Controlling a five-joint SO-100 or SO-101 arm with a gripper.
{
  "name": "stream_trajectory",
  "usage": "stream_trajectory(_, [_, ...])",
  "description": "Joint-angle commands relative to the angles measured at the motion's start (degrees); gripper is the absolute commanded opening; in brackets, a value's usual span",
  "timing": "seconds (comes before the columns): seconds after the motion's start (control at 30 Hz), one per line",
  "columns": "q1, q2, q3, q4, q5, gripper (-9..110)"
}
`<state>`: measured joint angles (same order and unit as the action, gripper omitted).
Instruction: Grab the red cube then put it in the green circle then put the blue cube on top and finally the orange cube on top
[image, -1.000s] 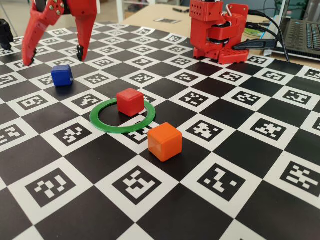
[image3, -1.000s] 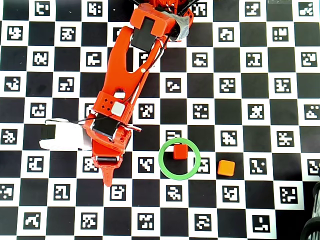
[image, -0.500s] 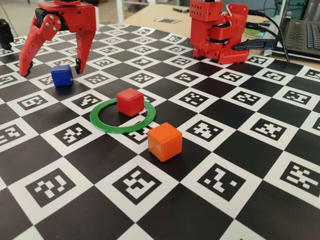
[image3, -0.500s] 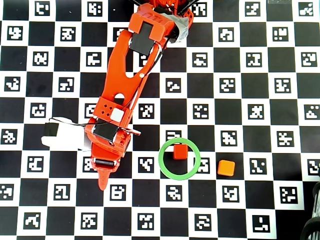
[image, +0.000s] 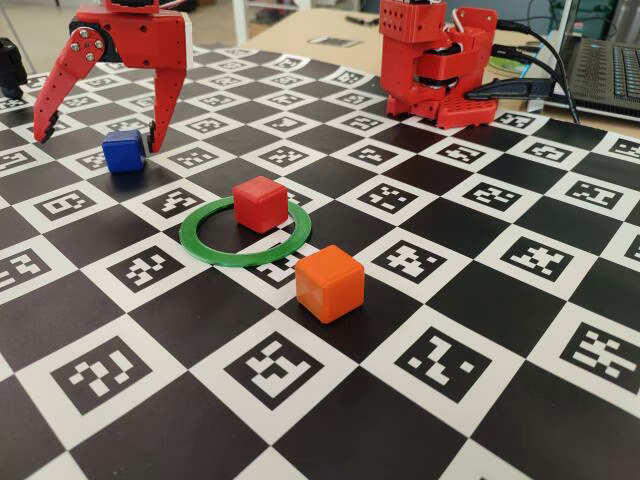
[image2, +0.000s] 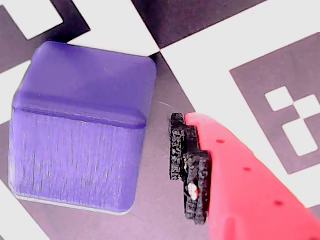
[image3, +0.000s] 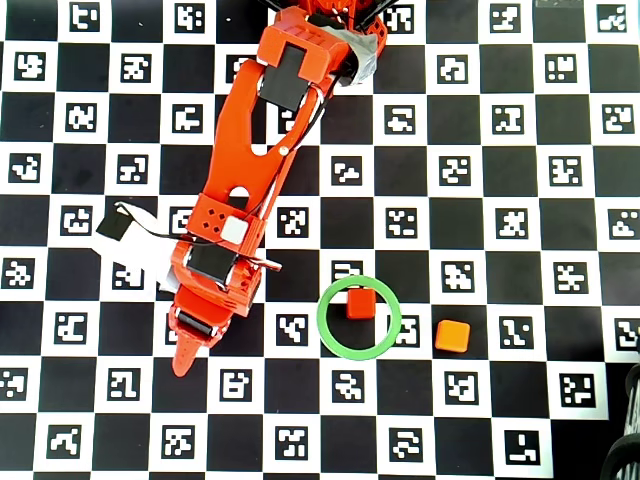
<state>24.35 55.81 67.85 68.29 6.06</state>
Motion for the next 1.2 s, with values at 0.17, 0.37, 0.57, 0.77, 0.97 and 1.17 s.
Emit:
stream_trajectory(0.17, [-0.4,1.0,-1.1,0.1,2.0,46])
stream_trajectory(0.37, [-0.4,0.8,-1.2,-0.3,3.3,37])
stream_trajectory(0.57, [-0.4,0.9,-1.2,-0.8,4.3,23])
stream_trajectory(0.77, [-0.3,1.2,-0.8,-1.4,4.3,13])
stream_trajectory(0.97, [0.4,4.1,0.5,-1.3,4.0,8])
stream_trajectory(1.17, [-0.4,11.0,-4.5,7.4,-0.7,8])
